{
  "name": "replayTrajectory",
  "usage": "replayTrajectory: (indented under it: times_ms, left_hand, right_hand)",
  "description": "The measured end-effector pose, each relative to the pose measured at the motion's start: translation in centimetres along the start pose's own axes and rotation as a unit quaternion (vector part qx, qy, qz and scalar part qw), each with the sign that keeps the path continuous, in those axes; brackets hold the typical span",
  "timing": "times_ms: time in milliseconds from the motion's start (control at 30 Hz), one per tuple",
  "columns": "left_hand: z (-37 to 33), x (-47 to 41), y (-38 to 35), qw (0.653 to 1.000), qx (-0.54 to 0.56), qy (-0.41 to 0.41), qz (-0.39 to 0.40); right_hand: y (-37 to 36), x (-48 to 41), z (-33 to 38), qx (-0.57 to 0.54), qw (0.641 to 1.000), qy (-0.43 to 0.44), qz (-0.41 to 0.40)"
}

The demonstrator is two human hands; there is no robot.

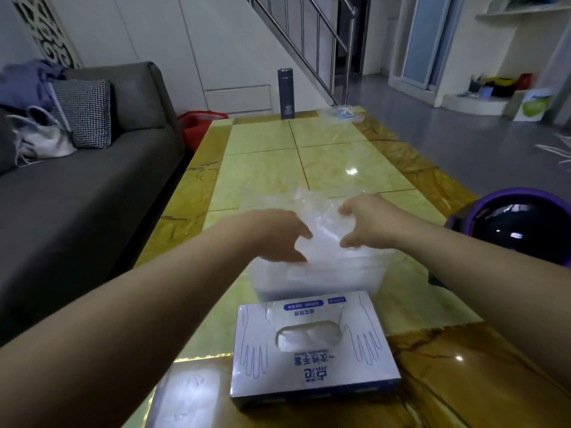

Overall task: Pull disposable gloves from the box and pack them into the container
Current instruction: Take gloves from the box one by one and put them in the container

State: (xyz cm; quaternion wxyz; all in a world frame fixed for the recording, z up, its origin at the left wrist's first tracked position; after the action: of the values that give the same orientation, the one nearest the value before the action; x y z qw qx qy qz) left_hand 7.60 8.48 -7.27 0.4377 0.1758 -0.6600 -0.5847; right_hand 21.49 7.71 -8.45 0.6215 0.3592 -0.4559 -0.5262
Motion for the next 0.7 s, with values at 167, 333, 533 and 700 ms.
replayTrajectory:
  times_ms: [167,333,533,700]
  left_hand:
    - [1.0,-1.7,-2.3,0.994,-0.002,0.032,0.105]
    - [2.0,-3.6,-3.1,0.991,0.035,0.04,0.126]
    - [1.6,-5.7,-4.7,0.987,0.022,0.036,0.154]
    - [2.0,-7.6,-7.0,0.983,0.03,0.056,0.17]
  right_hand:
    - [-1.2,-0.5,0.7,0.188,0.98,-0.002,0.067]
    - [0.2,-0.1,2.1,0.363,0.929,-0.003,0.073]
    - [-2.5,-2.0,3.4,0.251,0.958,0.081,0.111]
    - [-4.9,-3.7,0.1,0.19,0.947,-0.03,0.259]
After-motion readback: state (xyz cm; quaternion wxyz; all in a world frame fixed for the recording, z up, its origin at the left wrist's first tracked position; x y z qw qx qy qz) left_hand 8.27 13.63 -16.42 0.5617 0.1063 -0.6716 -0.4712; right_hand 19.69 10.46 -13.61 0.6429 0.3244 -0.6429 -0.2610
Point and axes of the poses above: each hand's wrist, its own x-axis away from the middle knuckle, its own y-axis out of the back of the hand, z = x × y, the point moved 5 cm from there along -x, towards the middle knuckle, and after that the axes turned 4 degrees about z, right-handed, at the moved point
